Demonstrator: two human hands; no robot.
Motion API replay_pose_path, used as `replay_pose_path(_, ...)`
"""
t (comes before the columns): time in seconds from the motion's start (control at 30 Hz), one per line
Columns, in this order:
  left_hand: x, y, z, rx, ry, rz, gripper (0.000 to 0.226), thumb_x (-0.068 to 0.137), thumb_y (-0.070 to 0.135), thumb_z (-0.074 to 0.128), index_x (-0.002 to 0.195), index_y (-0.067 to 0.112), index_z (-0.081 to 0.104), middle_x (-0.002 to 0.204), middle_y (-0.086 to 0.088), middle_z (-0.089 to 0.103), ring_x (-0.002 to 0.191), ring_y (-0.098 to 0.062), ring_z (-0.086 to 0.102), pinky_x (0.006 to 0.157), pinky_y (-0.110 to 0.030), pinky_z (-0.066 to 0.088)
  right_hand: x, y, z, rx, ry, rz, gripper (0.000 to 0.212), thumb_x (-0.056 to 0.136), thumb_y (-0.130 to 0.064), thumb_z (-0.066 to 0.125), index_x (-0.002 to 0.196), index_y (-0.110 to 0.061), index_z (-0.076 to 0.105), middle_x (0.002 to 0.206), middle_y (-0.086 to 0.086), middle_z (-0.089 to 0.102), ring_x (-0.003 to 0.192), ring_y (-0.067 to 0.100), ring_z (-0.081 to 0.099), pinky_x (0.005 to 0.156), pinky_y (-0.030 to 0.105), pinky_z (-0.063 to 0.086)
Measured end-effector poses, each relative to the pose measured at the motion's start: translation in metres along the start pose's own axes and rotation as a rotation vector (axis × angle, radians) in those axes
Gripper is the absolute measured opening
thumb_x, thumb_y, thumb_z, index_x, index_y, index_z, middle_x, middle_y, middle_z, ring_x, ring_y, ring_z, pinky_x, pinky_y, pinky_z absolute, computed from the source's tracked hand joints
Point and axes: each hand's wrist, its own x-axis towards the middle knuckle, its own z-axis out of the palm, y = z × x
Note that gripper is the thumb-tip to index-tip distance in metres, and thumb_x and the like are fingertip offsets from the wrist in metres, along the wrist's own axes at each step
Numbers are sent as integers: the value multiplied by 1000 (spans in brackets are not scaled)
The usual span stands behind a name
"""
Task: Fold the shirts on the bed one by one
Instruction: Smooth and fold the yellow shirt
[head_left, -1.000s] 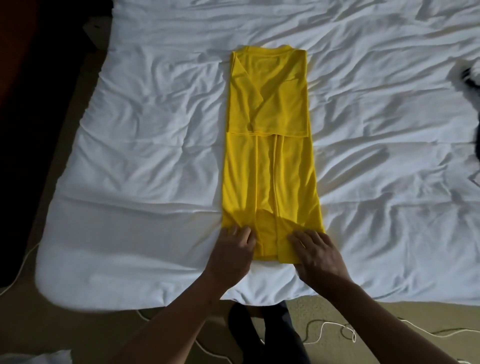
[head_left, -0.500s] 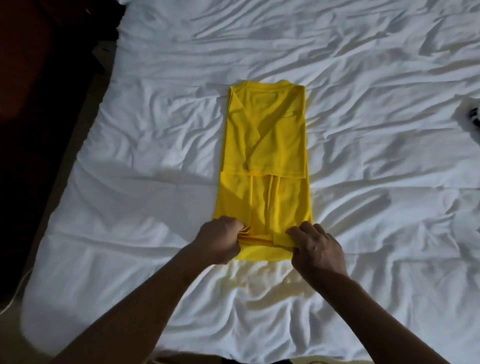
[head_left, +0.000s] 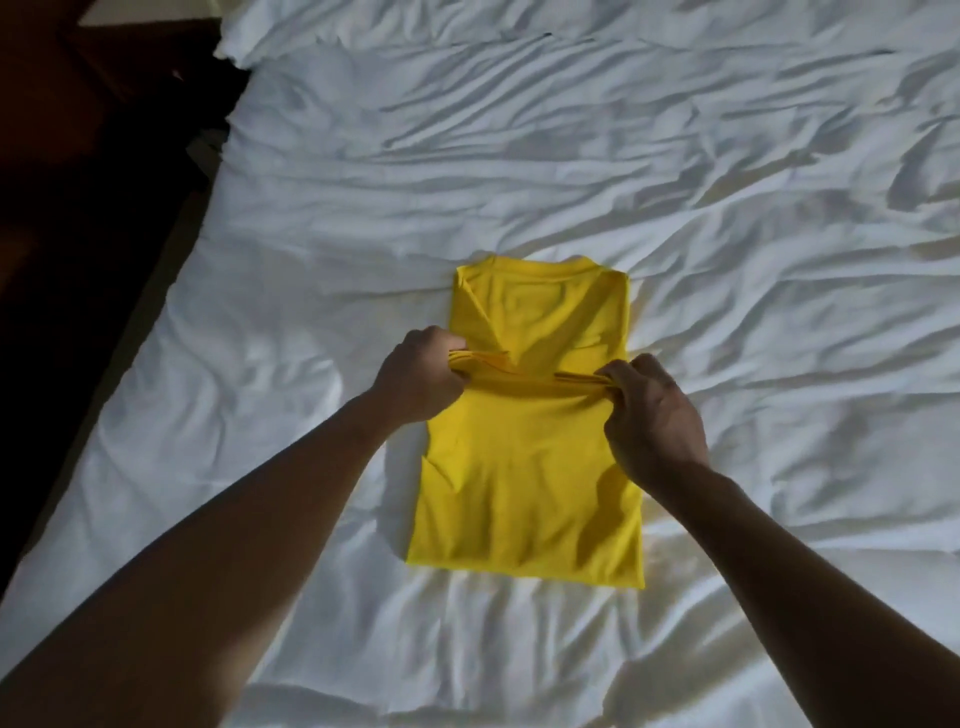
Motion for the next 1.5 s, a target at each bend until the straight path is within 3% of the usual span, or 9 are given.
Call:
replay_pose_path(0.13,67,-8,0,-87,117,16,9,69,22,68,68,14,65,64,-5,64,67,-30,61,57,-29,40,69,17,11,229,74,134,30,91,6,58,114,-9,71,94,11,68,85,33,62,67,27,42)
replay_pose_path(0.23,107,-15,1,-157,157,-35,21,72,15,87,88,12,74,76,-3,67,68,-18,58,58,-17,41,112,29,17,328,121,276,19,93,-6,67,112,-9,71,86,0,62,81,22,53,63,23,29)
replay_pose_path(0.57,175,-44,7,-254,175,-141,34,68,21,97,68,18,63,62,4,55,58,-11,50,52,-20,37,184,53,45,375,80,360,18,95,-17,68,112,-15,74,90,1,67,88,24,61,74,28,40)
replay_pose_path(0.7,170,-35,17,-13,368,-111,57,75,32,91,123,15,65,102,-5,65,96,-29,64,79,-36,52,185,54,57,238,155,306,38,90,-18,73,127,-14,66,120,13,61,114,36,53,92,37,40)
replay_pose_path(0.8,140,-16,48,216,647,167,48,95,24,70,138,5,60,129,-21,61,119,-43,56,98,-50,47,156,36,69,4,343,124,51,97,-26,65,143,-10,53,144,16,52,130,37,45,107,45,33)
replay_pose_path(0.9,110,-9,96,267,487,370,48,106,21,48,151,2,51,158,-26,44,147,-46,40,116,-60,36,109,13,103,-80,191,-94,54,103,-26,47,153,-4,45,164,18,36,153,37,28,122,54,26)
replay_pose_path(1.07,106,-32,120,439,236,262,61,109,39,37,163,12,30,172,-16,19,159,-37,15,124,-61,20,81,33,131,-214,-31,-200,63,107,-40,38,162,-11,28,171,13,17,160,33,9,126,59,16)
replay_pose_path(1.33,104,-42,105,462,314,48,62,109,37,30,164,9,25,173,-16,8,160,-38,4,125,-63,8,107,69,107,-274,19,47,70,106,-48,27,165,-13,15,173,12,6,160,34,3,126,61,8)
replay_pose_path(1.5,123,-18,117,480,260,288,59,109,39,31,164,16,29,173,-14,16,160,-35,12,125,-60,14,125,48,117,-336,-4,-262,64,108,-41,28,165,-14,19,173,14,8,160,35,2,126,59,9)
